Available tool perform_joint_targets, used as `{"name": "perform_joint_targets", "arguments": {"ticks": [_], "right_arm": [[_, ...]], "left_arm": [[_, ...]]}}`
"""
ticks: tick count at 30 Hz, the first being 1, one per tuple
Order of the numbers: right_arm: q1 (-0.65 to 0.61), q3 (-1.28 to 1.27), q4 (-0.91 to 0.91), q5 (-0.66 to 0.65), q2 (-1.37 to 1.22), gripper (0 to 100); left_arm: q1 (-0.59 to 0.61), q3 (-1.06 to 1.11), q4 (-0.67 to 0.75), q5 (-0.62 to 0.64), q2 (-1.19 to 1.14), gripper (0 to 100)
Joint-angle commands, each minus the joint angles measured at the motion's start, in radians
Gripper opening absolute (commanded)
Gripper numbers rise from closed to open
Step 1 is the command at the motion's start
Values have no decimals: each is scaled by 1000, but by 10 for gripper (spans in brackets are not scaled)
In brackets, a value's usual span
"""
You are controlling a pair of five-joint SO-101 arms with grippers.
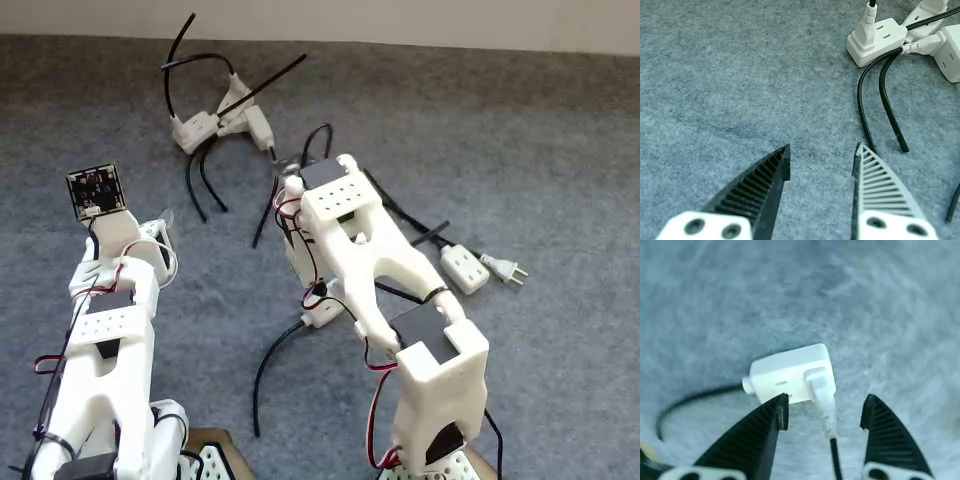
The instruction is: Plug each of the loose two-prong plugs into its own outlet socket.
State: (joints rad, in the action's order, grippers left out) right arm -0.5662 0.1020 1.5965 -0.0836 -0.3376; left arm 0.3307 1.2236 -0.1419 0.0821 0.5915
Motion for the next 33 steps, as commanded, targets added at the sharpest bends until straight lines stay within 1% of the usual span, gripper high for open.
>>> {"name": "perform_joint_targets", "arguments": {"ticks": [1,4,10,12,16,20,24,26,33], "right_arm": [[-13,5,-5,-373,71,235],[-21,8,-5,-522,73,235],[-81,-1,19,-801,71,235],[-114,-1,54,-862,71,235],[-197,-2,105,-870,68,235],[-209,-5,99,-876,62,235],[-182,-5,97,-882,61,235],[-153,-27,90,-918,50,235],[-101,-139,-77,-918,-4,235]], "left_arm": [[-10,-4,25,9,15,214],[-10,-4,25,9,15,214],[-10,-4,25,9,15,214],[-10,-4,25,9,15,214],[-10,-4,25,9,15,214],[-10,-4,25,9,15,214],[-10,-4,25,9,15,214],[-10,-4,25,9,15,214],[-10,-4,25,9,15,214]]}}
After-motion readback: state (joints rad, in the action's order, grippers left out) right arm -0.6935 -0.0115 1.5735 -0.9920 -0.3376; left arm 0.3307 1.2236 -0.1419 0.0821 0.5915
